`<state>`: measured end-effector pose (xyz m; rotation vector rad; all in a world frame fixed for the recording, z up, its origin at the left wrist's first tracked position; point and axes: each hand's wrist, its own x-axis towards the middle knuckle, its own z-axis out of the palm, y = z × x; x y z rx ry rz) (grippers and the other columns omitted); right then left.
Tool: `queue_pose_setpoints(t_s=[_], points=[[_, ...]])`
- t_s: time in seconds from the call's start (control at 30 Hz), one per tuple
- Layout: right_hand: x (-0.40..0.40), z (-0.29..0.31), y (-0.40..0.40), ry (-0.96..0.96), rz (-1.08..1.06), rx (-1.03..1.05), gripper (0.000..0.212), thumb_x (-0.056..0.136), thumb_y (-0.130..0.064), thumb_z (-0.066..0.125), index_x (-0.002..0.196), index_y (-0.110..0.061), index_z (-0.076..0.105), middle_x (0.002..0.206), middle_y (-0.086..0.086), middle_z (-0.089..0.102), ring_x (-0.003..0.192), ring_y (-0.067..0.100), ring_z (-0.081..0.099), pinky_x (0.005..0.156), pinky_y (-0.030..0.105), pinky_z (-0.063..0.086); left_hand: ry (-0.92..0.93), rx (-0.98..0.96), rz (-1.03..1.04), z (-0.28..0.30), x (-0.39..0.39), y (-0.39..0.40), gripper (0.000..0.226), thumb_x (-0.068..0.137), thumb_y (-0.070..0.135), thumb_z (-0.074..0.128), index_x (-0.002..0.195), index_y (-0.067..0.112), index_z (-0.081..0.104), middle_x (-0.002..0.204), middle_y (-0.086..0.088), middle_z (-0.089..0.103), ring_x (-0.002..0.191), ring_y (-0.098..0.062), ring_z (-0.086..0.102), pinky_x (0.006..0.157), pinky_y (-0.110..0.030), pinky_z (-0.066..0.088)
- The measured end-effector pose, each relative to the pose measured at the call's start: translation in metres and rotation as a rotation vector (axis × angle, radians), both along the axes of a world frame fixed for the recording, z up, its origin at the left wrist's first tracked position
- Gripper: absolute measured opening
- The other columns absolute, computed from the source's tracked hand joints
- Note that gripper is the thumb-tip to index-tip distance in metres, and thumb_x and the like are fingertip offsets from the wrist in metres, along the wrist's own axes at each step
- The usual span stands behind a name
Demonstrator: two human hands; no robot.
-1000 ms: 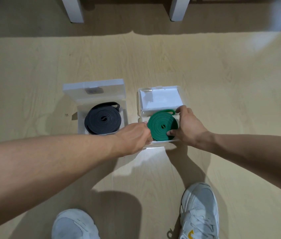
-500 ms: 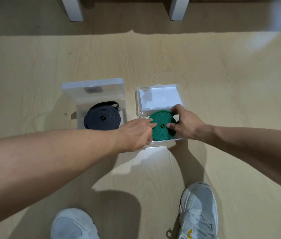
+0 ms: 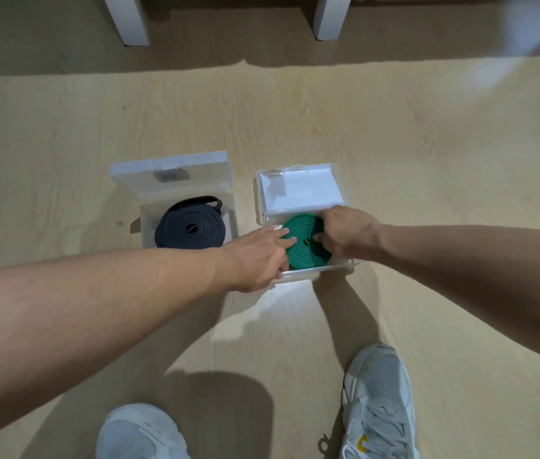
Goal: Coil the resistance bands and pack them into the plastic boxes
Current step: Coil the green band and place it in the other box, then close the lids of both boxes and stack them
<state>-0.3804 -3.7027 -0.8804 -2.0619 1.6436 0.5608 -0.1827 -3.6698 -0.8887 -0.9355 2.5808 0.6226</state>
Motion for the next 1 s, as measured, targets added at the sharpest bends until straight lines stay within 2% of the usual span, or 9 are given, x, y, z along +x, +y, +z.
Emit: queue_pose_setpoints(t_s=[0.1, 0.2, 0.33, 0.5, 0.63, 0.73, 0.8, 0.9, 1.0], points=[[0.006, 0.015, 0.002, 0.303, 0.266, -0.217, 0.038, 0.101, -0.051, 0.046, 0.109, -0.018, 0.063, 0.108, 0.006, 0.070, 0.096, 0.026, 0.068, 0.068, 0.033, 0.043, 0.056, -0.024, 0.059, -0.003, 0.005, 0.010, 0.042, 0.109, 0.027, 0.036, 0.129, 0.007, 0.067, 0.168, -0.015, 0.024, 0.158, -0.030, 0.014, 0.128, -0.037, 0.002], [-0.008, 0.032, -0.013, 0.309, 0.238, -0.303, 0.052, 0.093, -0.069, 0.045, 0.104, -0.020, 0.058, 0.103, 0.007, 0.070, 0.091, 0.029, 0.067, 0.066, 0.034, 0.036, 0.139, -0.034, 0.119, -0.009, 0.011, 0.017, 0.037, 0.106, 0.025, 0.043, 0.126, 0.009, 0.069, 0.155, -0.014, 0.048, 0.149, -0.031, 0.034, 0.125, -0.037, 0.012], [-0.045, 0.024, -0.034, -0.010, -0.264, -0.252, 0.050, 0.097, -0.061, 0.046, 0.118, -0.016, 0.051, 0.103, 0.010, 0.070, 0.090, 0.030, 0.061, 0.072, 0.036, 0.042, 0.200, -0.087, 0.148, -0.011, 0.014, 0.015, 0.030, 0.103, 0.029, 0.050, 0.122, 0.014, 0.069, 0.125, -0.005, 0.063, 0.117, -0.025, 0.054, 0.104, -0.035, 0.038], [-0.052, 0.000, -0.035, -0.439, -0.756, 0.024, 0.073, 0.097, -0.048, 0.057, 0.155, -0.013, 0.031, 0.131, 0.013, 0.063, 0.108, 0.035, 0.066, 0.099, 0.043, 0.052, 0.186, -0.108, 0.114, -0.008, 0.012, 0.013, 0.028, 0.103, 0.033, 0.052, 0.122, 0.019, 0.068, 0.115, -0.001, 0.063, 0.105, -0.025, 0.057, 0.094, -0.040, 0.045], [-0.047, -0.002, -0.042, -0.626, -0.915, 0.051, 0.068, 0.096, -0.040, 0.061, 0.155, -0.020, 0.034, 0.131, 0.009, 0.062, 0.104, 0.030, 0.067, 0.097, 0.045, 0.055, 0.158, -0.149, 0.113, -0.007, 0.013, 0.010, 0.027, 0.105, 0.030, 0.049, 0.123, 0.018, 0.065, 0.112, -0.001, 0.061, 0.103, -0.025, 0.056, 0.088, -0.039, 0.047], [-0.042, 0.010, -0.050, -0.852, -1.042, 0.078, 0.048, 0.102, -0.031, 0.054, 0.148, -0.017, 0.047, 0.118, 0.006, 0.066, 0.101, 0.025, 0.066, 0.087, 0.039, 0.058, 0.162, -0.187, 0.166, -0.003, 0.016, 0.003, 0.027, 0.105, 0.023, 0.048, 0.128, 0.017, 0.061, 0.116, -0.002, 0.063, 0.106, -0.025, 0.056, 0.090, -0.041, 0.049], [-0.039, 0.021, -0.051, -0.950, -1.104, 0.070, 0.039, 0.105, -0.041, 0.045, 0.133, -0.019, 0.060, 0.107, 0.003, 0.068, 0.095, 0.023, 0.062, 0.091, 0.041, 0.056, 0.180, -0.243, 0.195, -0.002, 0.020, -0.001, 0.028, 0.102, 0.016, 0.053, 0.128, 0.016, 0.062, 0.118, -0.003, 0.065, 0.108, -0.026, 0.058, 0.090, -0.044, 0.050], [-0.036, 0.032, -0.051, -0.989, -1.146, 0.014, 0.043, 0.104, -0.053, 0.040, 0.100, -0.019, 0.066, 0.100, 0.005, 0.070, 0.093, 0.021, 0.065, 0.091, 0.038, 0.055, 0.278, -0.312, 0.208, 0.000, 0.027, -0.003, 0.034, 0.089, 0.015, 0.072, 0.123, 0.013, 0.068, 0.112, -0.007, 0.068, 0.104, -0.029, 0.061, 0.087, -0.043, 0.051], [-0.038, 0.040, -0.046, -0.928, -1.036, 0.008, 0.047, 0.101, -0.056, 0.045, 0.092, -0.017, 0.070, 0.100, 0.003, 0.071, 0.097, 0.021, 0.066, 0.094, 0.036, 0.054, 0.399, -0.323, 0.136, 0.005, 0.029, 0.001, 0.027, 0.089, 0.025, 0.075, 0.113, 0.013, 0.070, 0.099, -0.004, 0.067, 0.090, -0.026, 0.061, 0.076, -0.039, 0.052]])
